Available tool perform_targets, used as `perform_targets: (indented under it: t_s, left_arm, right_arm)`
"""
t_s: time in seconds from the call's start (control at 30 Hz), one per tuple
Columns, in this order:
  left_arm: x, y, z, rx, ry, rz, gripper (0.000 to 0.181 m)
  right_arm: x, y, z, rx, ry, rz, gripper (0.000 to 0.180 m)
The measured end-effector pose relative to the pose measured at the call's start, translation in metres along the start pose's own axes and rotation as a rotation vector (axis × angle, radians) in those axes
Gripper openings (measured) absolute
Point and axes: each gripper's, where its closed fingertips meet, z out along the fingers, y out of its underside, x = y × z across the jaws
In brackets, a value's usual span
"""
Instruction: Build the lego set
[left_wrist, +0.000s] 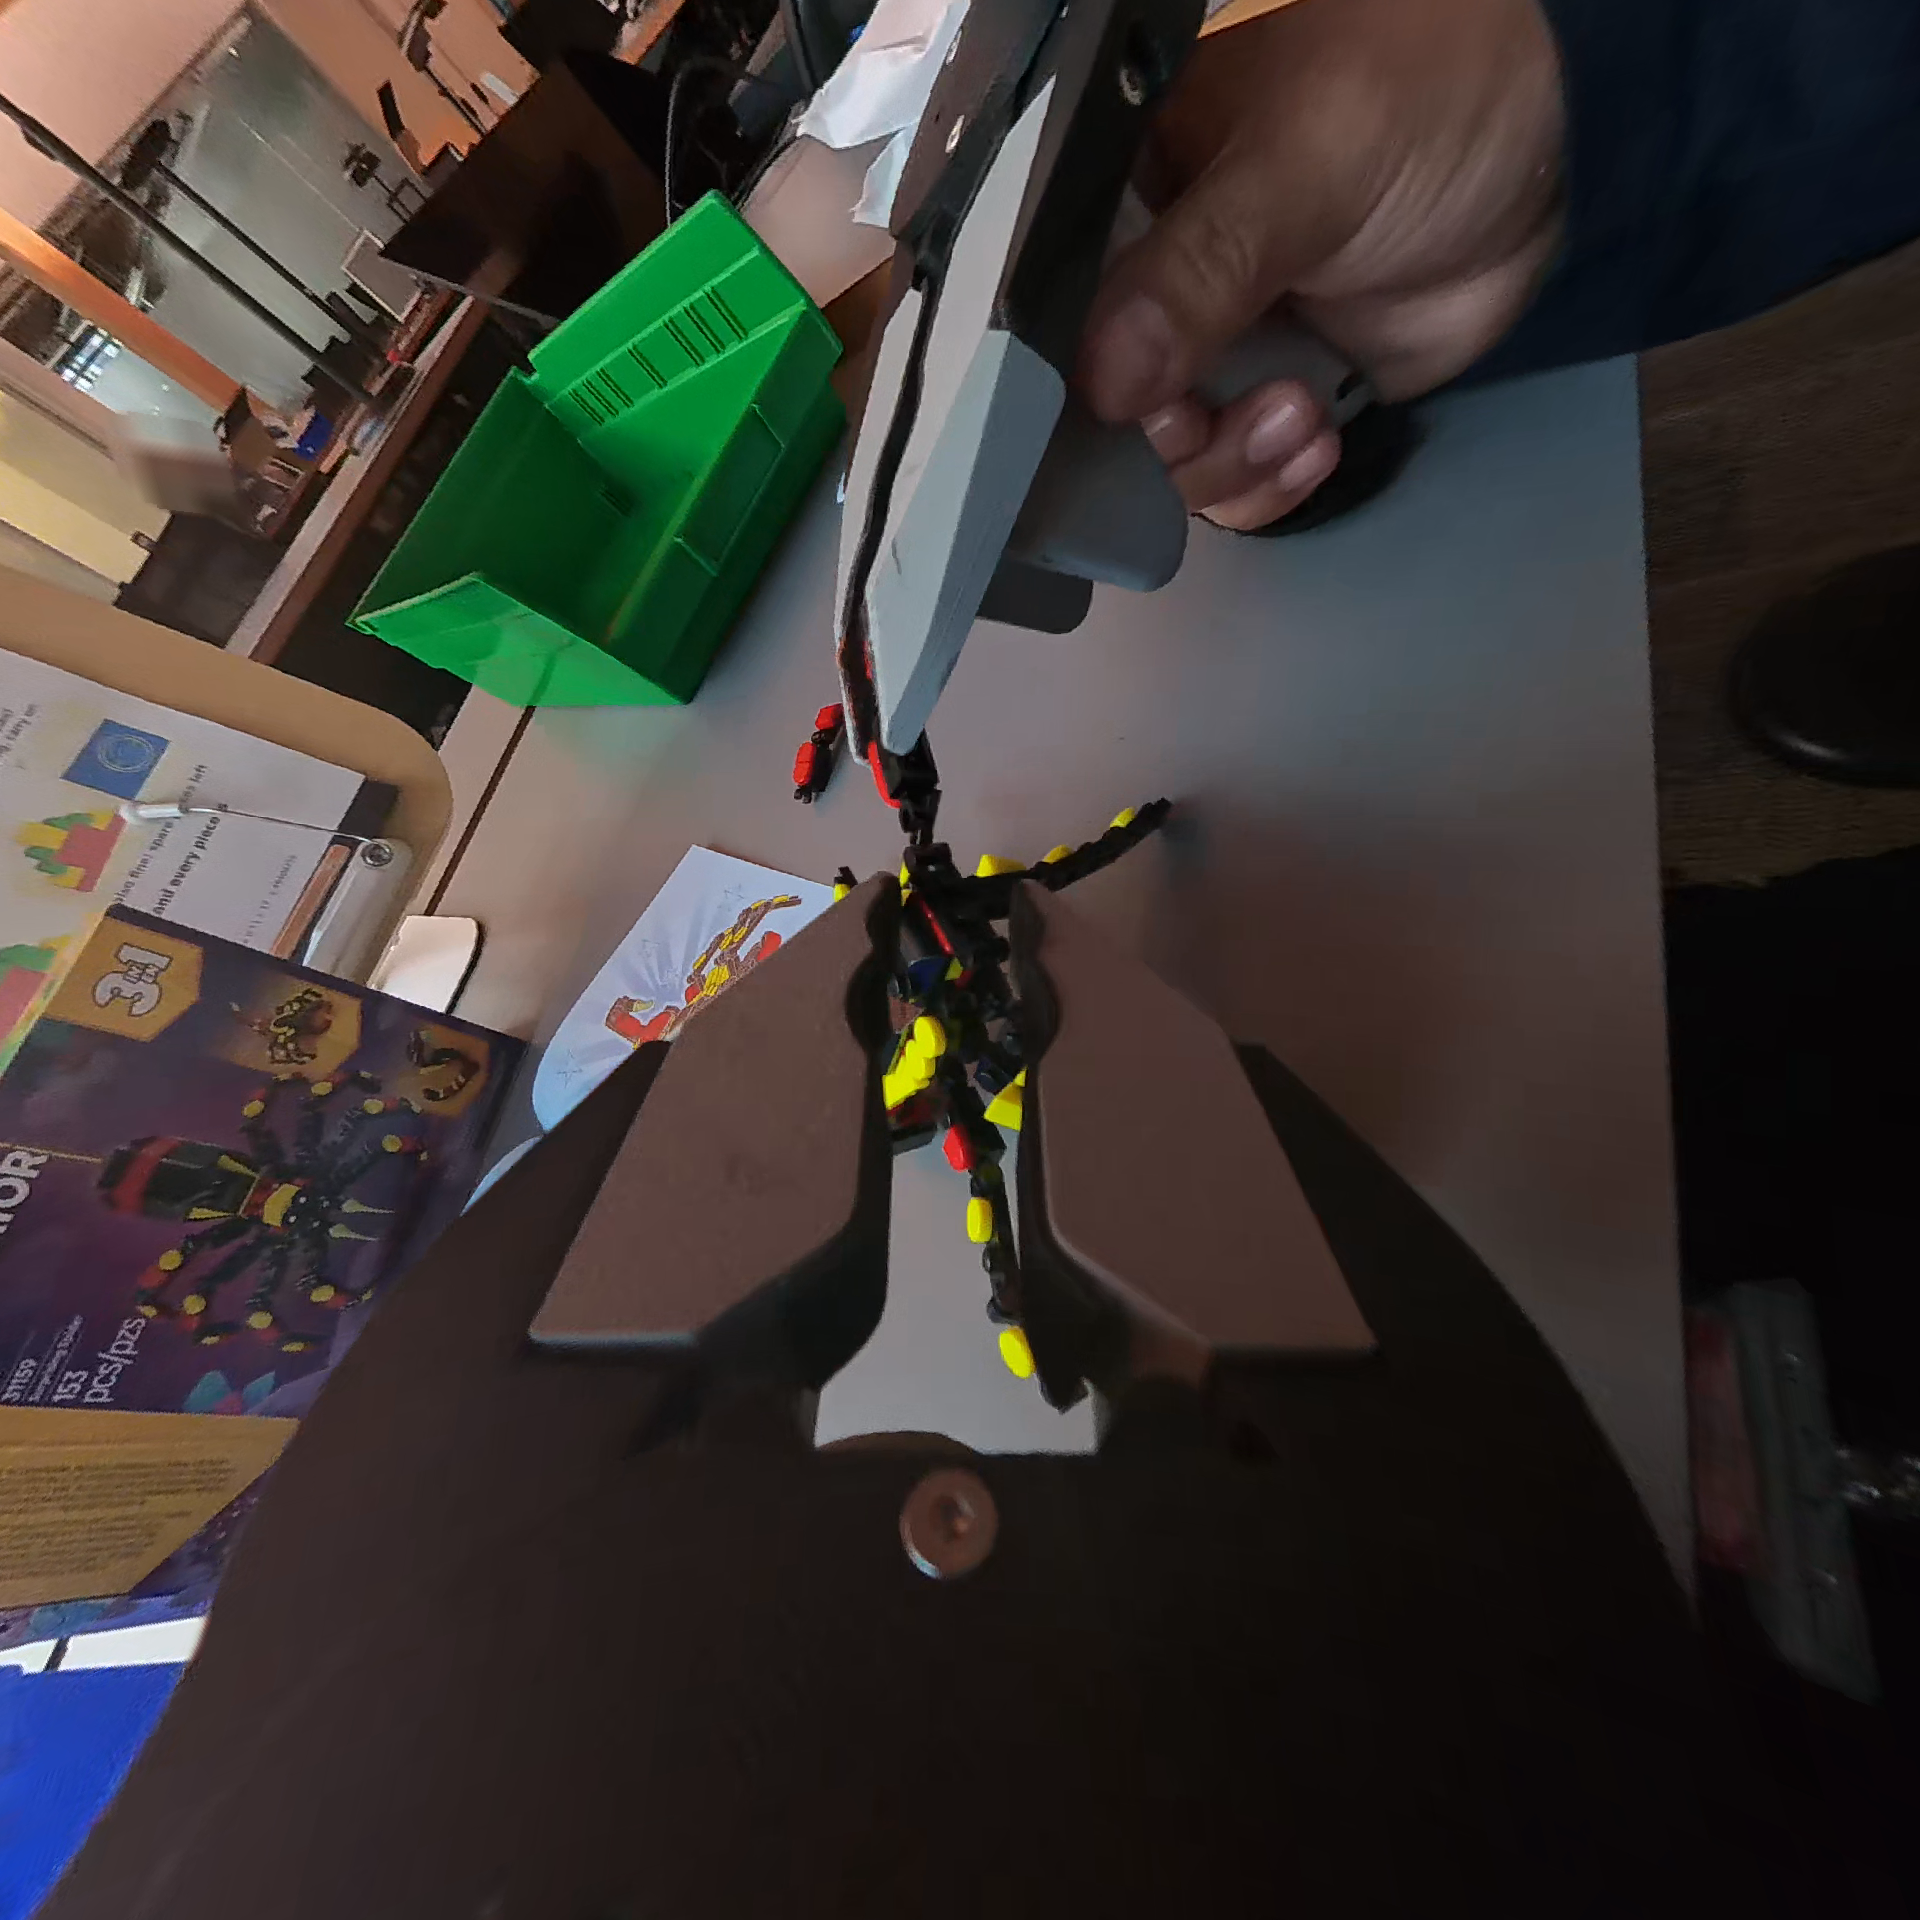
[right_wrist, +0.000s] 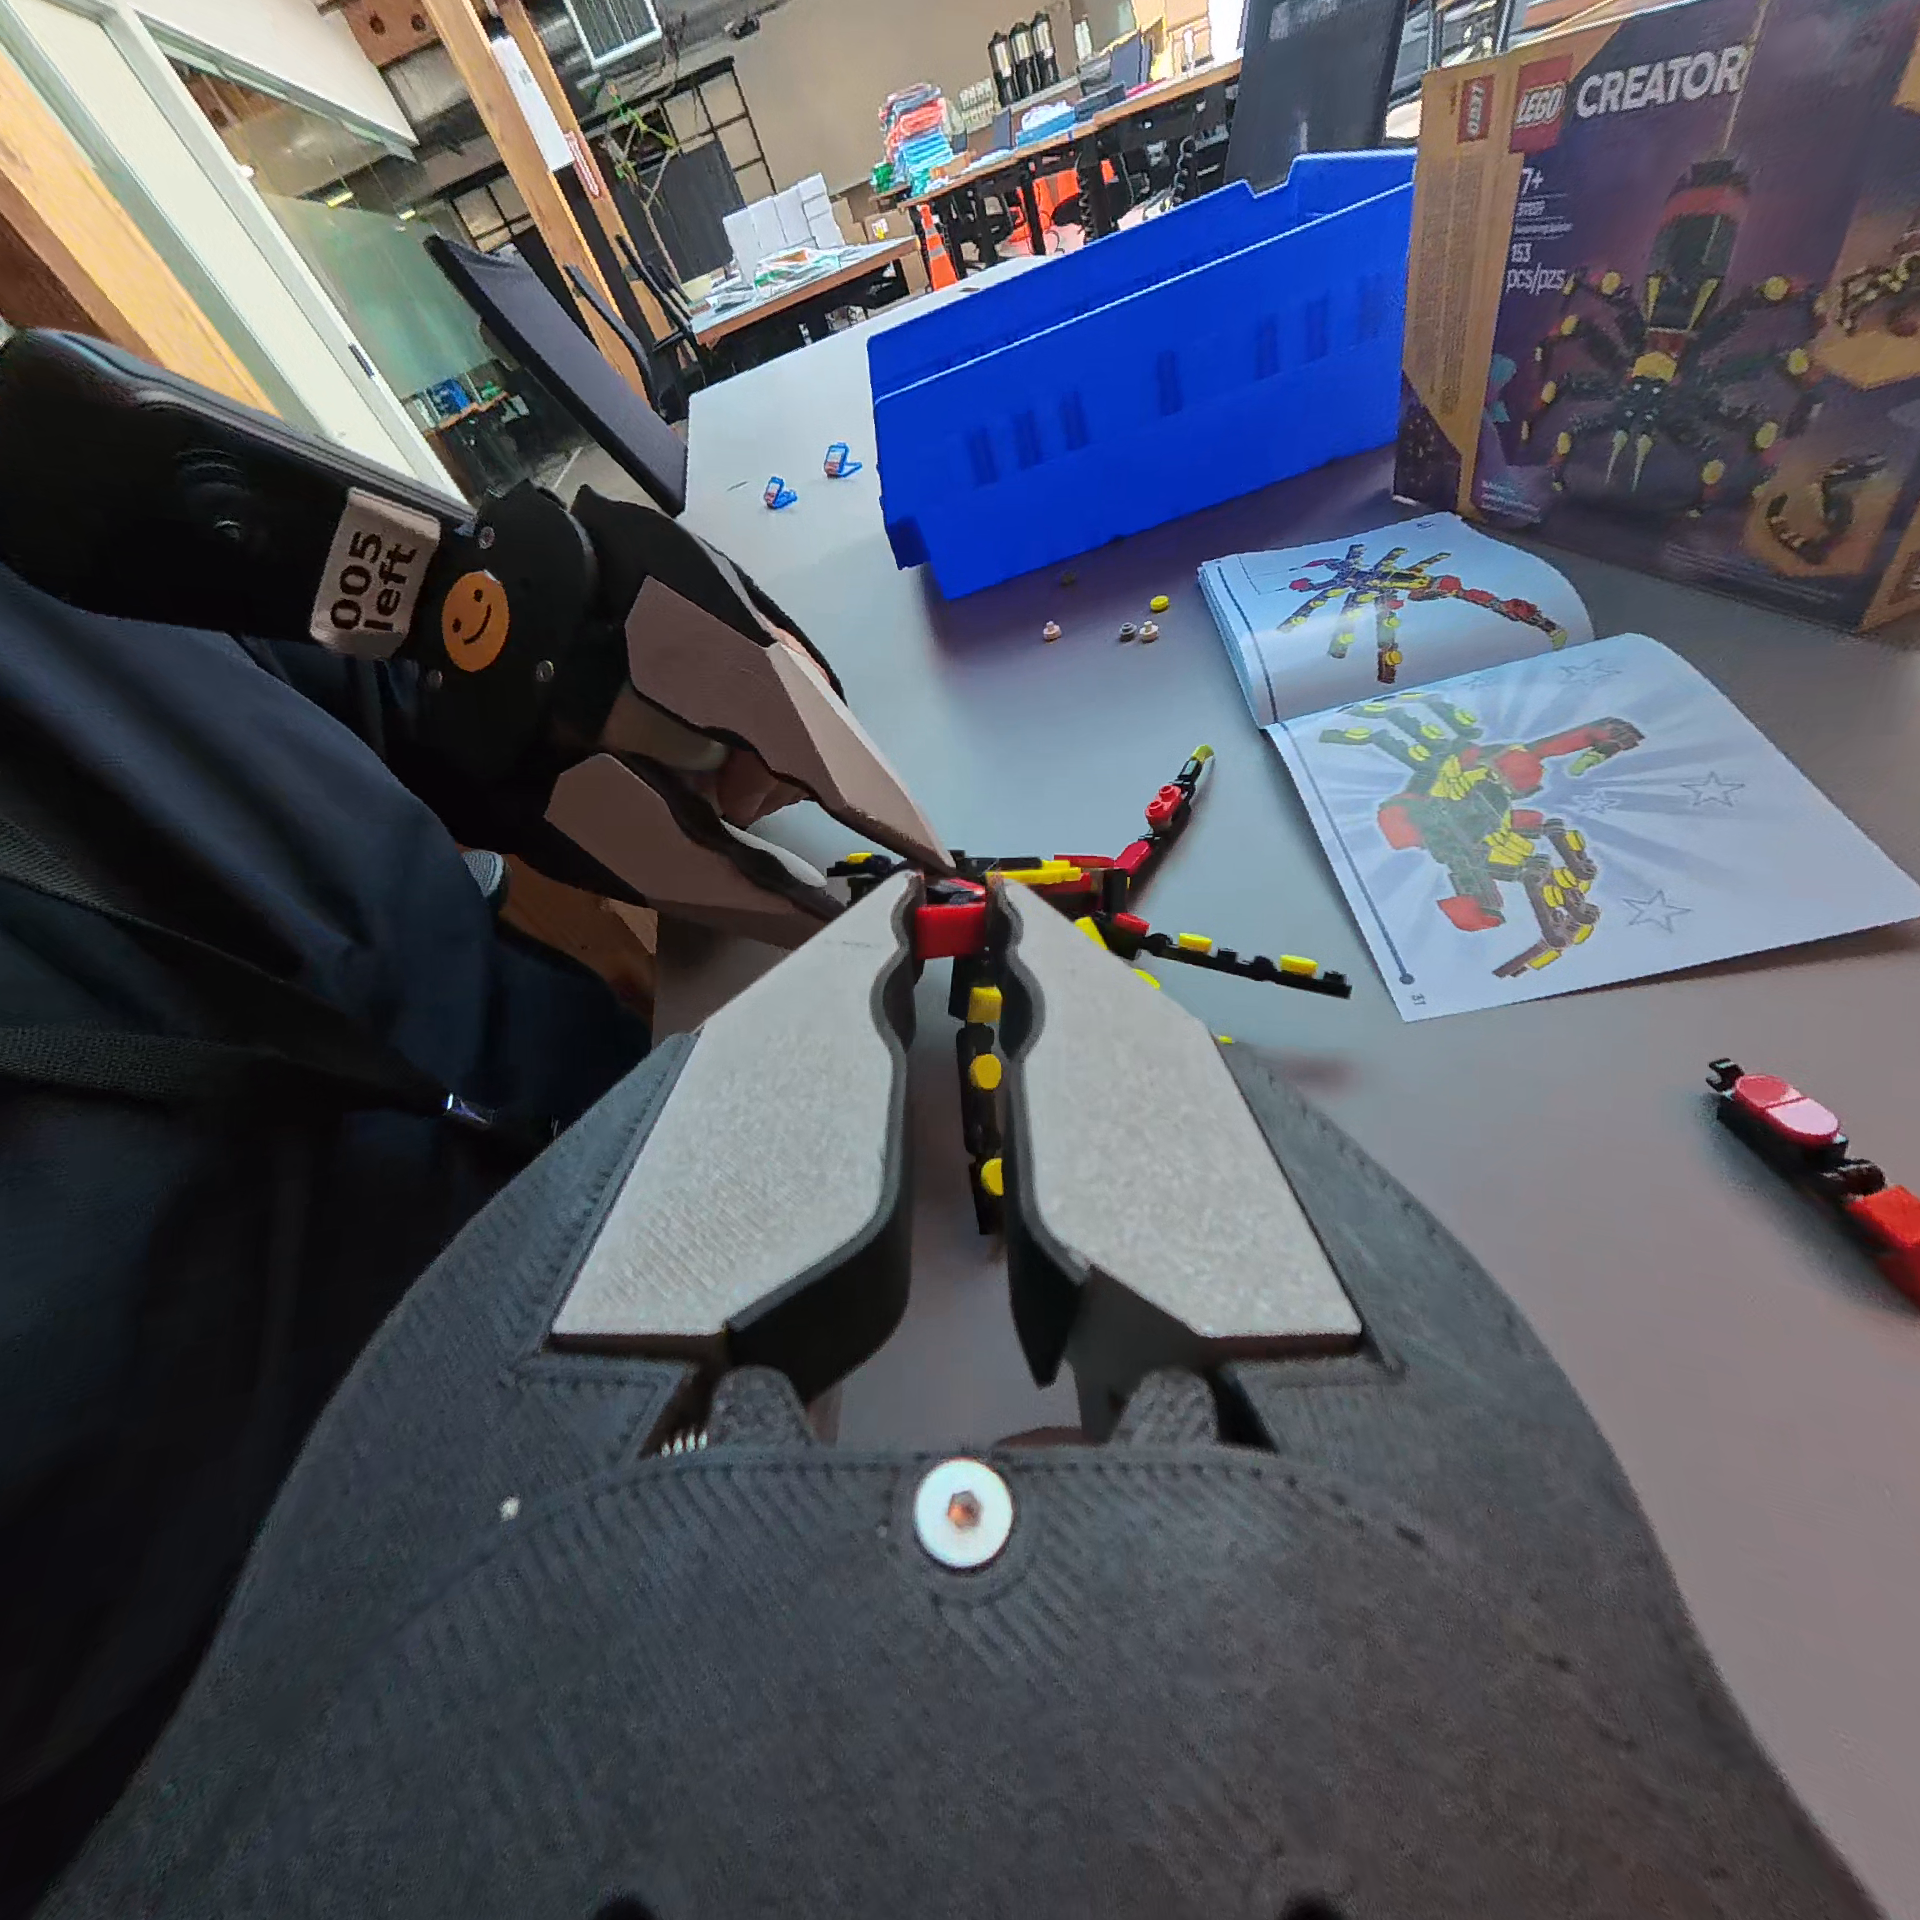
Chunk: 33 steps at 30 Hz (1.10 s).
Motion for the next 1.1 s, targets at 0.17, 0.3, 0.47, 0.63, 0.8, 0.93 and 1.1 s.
perform_targets:
  t_s: [0.17, 0.3, 0.47, 0.63, 0.8, 0.93, 1.1]
  left_arm:
    - [-0.0005, 0.0014, -0.0012, 0.005, -0.021, -0.023, 0.02]
    - [0.0016, 0.0049, -0.0003, -0.004, -0.028, -0.046, 0.027]
    - [-0.0012, 0.005, -0.0019, -0.003, -0.052, -0.018, 0.02]
    - [-0.0023, 0.0055, -0.002, -0.003, -0.07, -0.005, 0.019]
    - [-0.0023, 0.0053, -0.0023, 0.002, -0.077, 0.013, 0.019]
    - [-0.0019, 0.0052, -0.0024, 0.005, -0.088, 0.036, 0.019]
    - [-0.0023, 0.0049, -0.002, 0.018, -0.085, 0.036, 0.018]
  right_arm:
    - [0.0014, 0.0031, 0.0025, -0.026, 0.004, 0.01, 0.008]
    - [0.0004, 0.0044, 0.0036, -0.036, -0.007, 0.013, 0.008]
    - [0.003, 0.0045, 0.004, -0.037, -0.005, 0.038, 0.008]
    - [-0.0004, 0.0058, 0.0052, -0.041, -0.018, 0.046, 0.008]
    - [-0.0009, 0.0041, 0.0052, -0.027, -0.03, 0.066, 0.008]
    - [-0.0008, 0.0049, 0.006, -0.032, -0.018, 0.053, 0.008]
    - [-0.0003, 0.0051, 0.0058, -0.032, -0.021, 0.06, 0.008]
